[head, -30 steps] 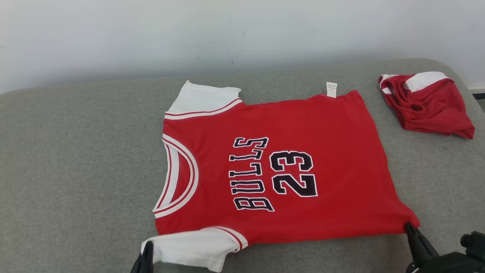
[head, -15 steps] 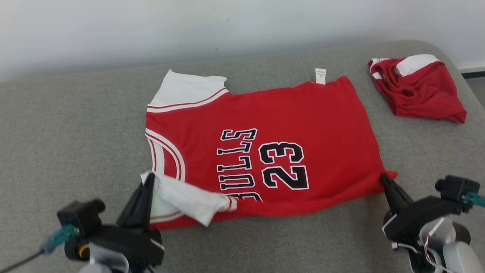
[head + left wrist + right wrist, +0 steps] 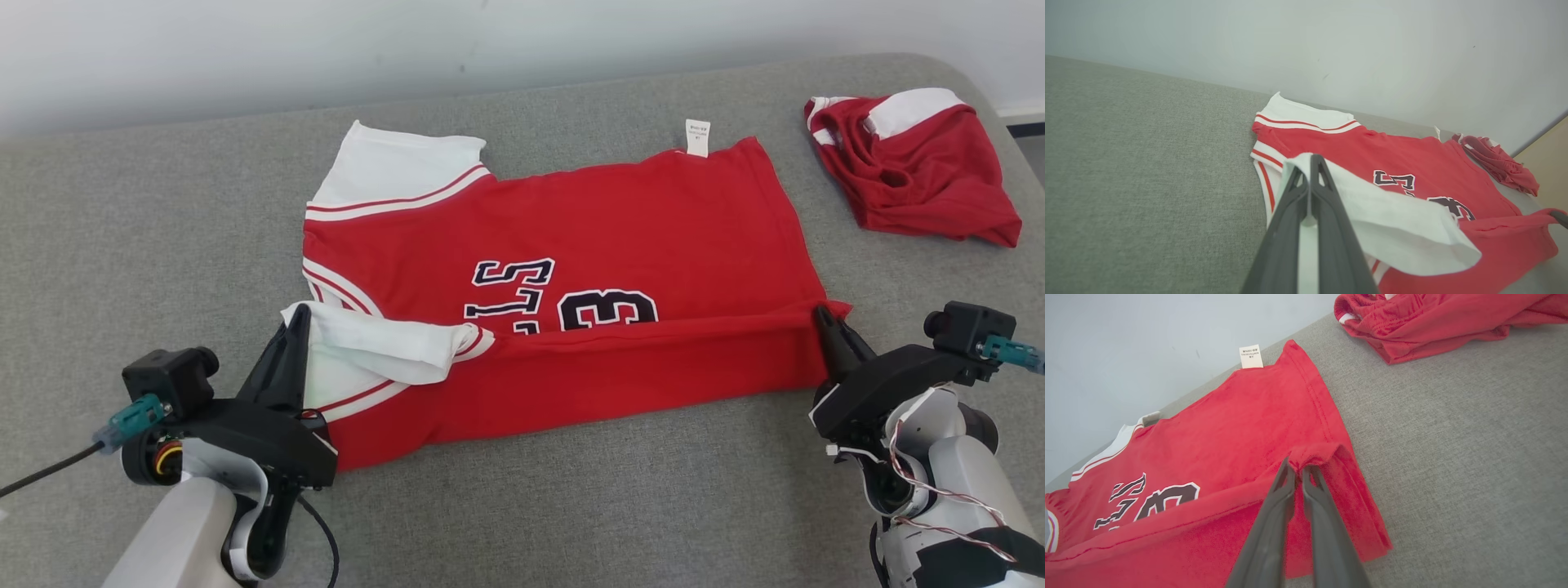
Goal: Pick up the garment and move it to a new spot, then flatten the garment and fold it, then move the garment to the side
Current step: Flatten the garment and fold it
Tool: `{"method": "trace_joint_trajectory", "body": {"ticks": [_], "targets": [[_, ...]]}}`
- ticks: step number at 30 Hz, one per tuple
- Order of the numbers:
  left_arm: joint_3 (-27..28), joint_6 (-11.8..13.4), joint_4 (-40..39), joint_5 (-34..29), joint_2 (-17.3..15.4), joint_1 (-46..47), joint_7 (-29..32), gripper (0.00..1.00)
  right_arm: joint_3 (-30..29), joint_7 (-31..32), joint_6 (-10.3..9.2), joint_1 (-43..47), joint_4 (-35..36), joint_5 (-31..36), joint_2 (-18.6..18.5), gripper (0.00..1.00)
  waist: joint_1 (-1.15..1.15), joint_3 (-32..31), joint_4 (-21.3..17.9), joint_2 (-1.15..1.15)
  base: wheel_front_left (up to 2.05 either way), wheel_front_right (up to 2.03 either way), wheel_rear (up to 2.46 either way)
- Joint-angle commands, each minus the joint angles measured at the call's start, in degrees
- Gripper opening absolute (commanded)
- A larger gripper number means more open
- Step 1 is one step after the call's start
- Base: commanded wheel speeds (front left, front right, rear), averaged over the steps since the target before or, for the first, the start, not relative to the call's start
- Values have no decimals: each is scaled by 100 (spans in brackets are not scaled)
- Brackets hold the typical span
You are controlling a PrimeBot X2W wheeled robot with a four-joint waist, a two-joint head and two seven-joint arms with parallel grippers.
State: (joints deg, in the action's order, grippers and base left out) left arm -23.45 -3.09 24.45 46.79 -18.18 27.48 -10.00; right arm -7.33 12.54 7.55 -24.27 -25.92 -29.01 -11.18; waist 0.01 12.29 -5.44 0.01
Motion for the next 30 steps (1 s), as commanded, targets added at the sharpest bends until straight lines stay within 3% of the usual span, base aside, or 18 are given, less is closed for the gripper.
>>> {"method": "trace_joint_trajectory", "body": {"ticks": [1,7,14,22,30], "targets": [[-35,-39,128,-100,30,105,-103,100,56,-106,-15,-49,-97,-14,-32,100,-1,-26,11,-1,0,0,0],[28,-72,410,-291,99,6,-418,100,242,-485,-15,117,-257,-142,-215,100,-1,-169,46,-1,0,0,0],[376,72,-19,-412,143,-759,-521,100,489,-1019,-15,700,-12,-126,-545,100,-1,-310,91,-1,0,0,0],[341,224,-370,-521,159,-1485,-503,100,572,-1309,-15,801,-139,79,-658,100,-1,-277,114,-1,0,0,0],[119,163,-229,-532,233,-1625,-375,100,683,-1541,-15,547,-579,269,-724,100,-1,-155,167,-1,0,0,0]]}}
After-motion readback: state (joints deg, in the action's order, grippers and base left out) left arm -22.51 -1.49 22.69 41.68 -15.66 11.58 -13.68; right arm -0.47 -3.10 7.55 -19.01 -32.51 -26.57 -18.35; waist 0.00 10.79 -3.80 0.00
